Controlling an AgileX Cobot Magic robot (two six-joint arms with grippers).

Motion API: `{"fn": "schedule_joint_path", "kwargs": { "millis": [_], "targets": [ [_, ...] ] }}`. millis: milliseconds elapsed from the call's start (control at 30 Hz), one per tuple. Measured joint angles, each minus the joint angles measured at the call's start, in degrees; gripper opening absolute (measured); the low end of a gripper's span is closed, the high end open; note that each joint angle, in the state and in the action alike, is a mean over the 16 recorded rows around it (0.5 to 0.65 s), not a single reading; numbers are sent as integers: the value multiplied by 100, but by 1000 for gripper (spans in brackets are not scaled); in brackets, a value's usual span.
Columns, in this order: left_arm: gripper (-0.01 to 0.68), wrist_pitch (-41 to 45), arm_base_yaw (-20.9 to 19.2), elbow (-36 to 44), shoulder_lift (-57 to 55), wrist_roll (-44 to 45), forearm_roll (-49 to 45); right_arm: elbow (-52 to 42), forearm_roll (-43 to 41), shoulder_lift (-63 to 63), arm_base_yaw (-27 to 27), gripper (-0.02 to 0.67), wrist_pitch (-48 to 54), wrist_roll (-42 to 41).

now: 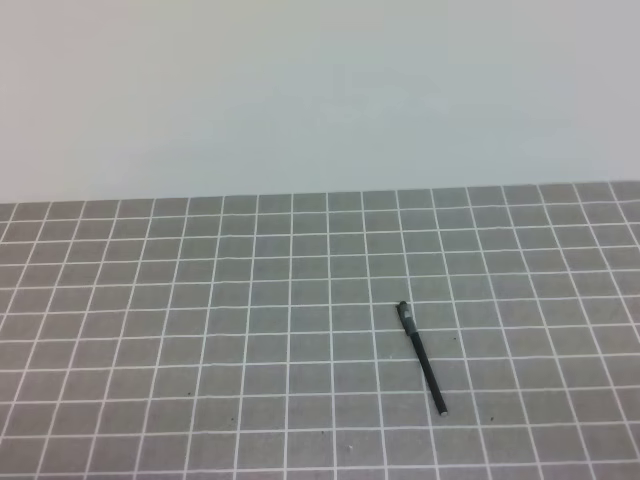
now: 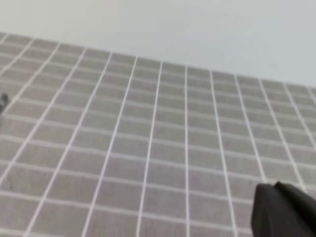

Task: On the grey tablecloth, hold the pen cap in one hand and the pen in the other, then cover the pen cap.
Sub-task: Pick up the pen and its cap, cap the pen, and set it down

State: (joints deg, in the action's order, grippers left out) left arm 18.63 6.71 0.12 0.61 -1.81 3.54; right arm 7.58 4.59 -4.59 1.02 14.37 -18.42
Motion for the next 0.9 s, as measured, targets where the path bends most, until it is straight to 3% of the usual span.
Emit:
{"fn": "schedule_joint_path", "kwargs": {
  "millis": [333,900],
  "targets": [
    [0,-6,0,0,0,5,0,-702,-28,528,26,2,-36,0],
    [0,-7,0,0,0,4,0,-723,-106,577,26,1,293,237]
  ]
}}
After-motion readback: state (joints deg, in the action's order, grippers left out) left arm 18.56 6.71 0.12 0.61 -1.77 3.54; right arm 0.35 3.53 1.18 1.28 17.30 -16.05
